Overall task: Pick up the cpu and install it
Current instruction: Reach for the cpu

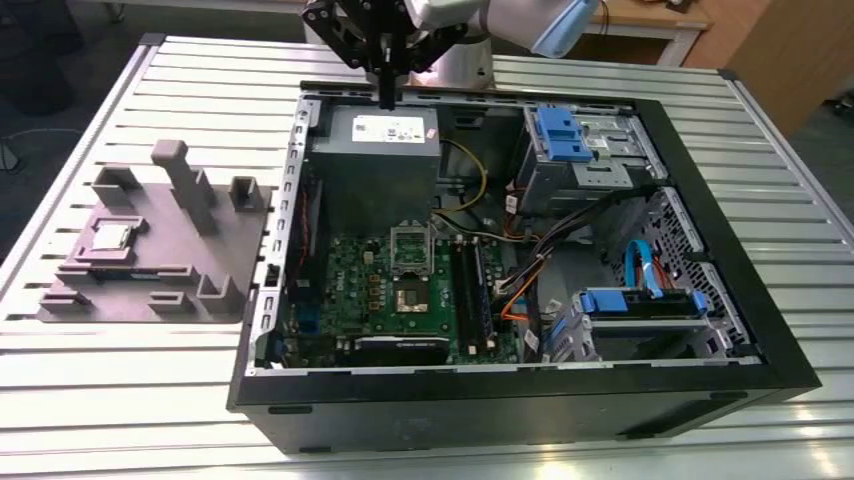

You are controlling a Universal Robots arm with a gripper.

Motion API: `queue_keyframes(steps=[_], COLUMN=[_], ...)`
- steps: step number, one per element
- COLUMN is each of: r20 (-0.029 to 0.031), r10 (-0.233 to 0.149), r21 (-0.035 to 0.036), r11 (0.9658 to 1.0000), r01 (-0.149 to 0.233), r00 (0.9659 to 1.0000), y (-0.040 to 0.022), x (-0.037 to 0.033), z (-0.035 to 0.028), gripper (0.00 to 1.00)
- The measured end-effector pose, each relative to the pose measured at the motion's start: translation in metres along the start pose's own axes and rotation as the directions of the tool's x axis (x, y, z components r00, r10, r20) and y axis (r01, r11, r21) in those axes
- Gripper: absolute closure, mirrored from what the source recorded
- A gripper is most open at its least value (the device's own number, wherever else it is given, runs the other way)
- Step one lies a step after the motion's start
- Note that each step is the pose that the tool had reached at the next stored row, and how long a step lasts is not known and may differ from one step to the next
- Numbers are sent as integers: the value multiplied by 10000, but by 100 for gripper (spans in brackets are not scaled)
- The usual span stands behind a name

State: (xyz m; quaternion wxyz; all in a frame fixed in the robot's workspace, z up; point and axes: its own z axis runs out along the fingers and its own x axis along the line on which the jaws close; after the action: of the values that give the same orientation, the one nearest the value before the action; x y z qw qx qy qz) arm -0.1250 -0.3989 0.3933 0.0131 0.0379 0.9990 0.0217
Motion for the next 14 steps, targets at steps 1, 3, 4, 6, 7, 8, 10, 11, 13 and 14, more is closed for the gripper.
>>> queue_keyframes(steps=[1, 3, 4, 6, 7, 8, 10, 11, 13, 14], r20=[0, 0, 0, 0, 0, 0, 0, 0, 0, 0], r10=[0, -1, 0, 0, -1, -1, -1, 0, -1, -1], r21=[0, 0, 0, 0, 0, 0, 0, 0, 0, 0], r11=[10000, 10000, 10000, 10000, 10000, 10000, 10000, 10000, 10000, 10000], r01=[0, 1, 0, 0, 1, 1, 1, 0, 1, 1], r00=[10000, 10000, 10000, 10000, 10000, 10000, 10000, 10000, 10000, 10000], y=[0, -1, -1, -2, -2, -2, -3, -3, -3, -3], x=[4, 11, 14, 20, 23, 26, 32, 33, 41, 42], z=[0, 0, 0, 0, 0, 0, 0, 0, 0, 0], gripper=[90, 90, 90, 90, 90, 90, 90, 90, 90, 90])
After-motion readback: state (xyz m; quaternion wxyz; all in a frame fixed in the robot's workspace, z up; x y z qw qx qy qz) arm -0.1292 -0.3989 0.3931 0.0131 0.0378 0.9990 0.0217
